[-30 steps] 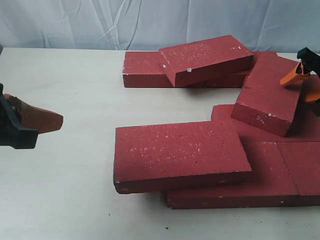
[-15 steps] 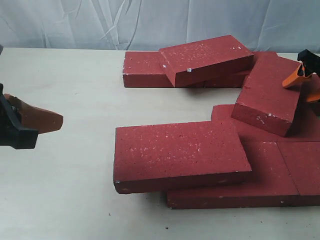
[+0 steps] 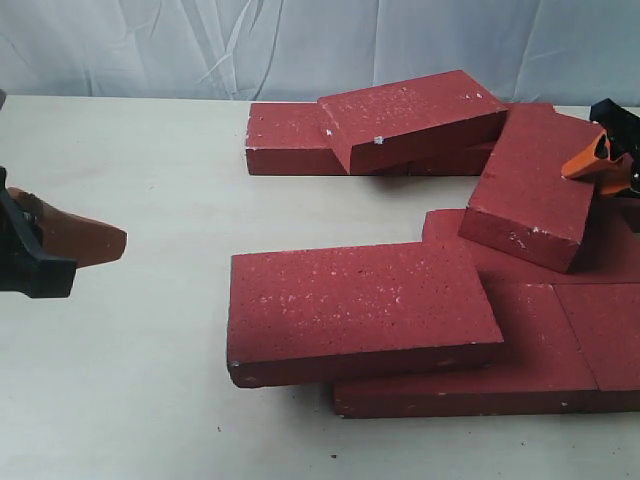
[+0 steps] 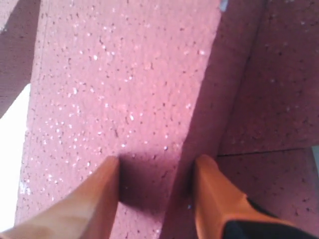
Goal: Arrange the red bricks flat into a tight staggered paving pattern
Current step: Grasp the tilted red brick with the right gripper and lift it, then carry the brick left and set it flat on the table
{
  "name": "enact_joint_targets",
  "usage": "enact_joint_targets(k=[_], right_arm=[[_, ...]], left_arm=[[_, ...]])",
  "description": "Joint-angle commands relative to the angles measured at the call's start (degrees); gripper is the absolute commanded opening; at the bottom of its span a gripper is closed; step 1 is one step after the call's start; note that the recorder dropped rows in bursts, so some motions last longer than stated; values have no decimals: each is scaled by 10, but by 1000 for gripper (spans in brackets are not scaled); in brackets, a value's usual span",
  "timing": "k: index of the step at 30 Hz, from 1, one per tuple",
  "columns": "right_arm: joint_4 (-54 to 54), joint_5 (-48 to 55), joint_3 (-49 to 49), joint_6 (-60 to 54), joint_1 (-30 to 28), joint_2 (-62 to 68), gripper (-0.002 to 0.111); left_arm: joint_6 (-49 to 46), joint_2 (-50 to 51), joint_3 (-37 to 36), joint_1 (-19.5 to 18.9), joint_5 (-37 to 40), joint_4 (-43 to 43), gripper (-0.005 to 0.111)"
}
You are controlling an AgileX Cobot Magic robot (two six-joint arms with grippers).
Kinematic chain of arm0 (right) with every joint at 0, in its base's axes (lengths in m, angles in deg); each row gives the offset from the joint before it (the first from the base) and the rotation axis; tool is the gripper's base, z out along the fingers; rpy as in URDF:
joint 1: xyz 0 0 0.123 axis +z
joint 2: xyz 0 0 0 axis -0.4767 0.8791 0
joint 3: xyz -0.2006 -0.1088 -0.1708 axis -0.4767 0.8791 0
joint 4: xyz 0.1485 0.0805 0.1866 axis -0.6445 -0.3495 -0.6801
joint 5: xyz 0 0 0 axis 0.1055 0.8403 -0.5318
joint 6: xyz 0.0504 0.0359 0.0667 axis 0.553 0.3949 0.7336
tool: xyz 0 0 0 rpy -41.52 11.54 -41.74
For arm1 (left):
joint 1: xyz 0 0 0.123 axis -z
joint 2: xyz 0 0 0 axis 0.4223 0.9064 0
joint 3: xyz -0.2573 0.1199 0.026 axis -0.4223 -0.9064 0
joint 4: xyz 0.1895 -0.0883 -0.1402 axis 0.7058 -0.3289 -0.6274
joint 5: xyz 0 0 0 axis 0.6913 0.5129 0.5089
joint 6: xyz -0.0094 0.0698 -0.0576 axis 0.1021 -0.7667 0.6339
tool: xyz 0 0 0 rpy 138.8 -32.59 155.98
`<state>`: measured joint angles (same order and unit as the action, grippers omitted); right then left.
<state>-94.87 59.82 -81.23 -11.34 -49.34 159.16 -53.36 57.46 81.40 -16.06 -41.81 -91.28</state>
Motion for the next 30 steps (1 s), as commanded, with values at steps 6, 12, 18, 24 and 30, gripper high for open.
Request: enact_joint_targets(k=[6, 12, 18, 24, 30], right_arm=[[-13, 89, -54, -7, -3, -83, 2], [-50, 136, -75, -7, 15, -126, 2], [-57, 141, -79, -7, 121, -142, 2], [-51, 104, -109, 0, 252, -124, 2], [-48, 58, -166, 42, 366, -75, 2]], left_arm=[[0, 1, 2, 4, -4, 3, 0], [20, -16, 3, 3, -50, 27, 0], [283, -48, 36, -28, -129, 290, 0], [398, -48, 41, -69, -117, 434, 0], [487, -42, 41, -119, -126, 530, 0]])
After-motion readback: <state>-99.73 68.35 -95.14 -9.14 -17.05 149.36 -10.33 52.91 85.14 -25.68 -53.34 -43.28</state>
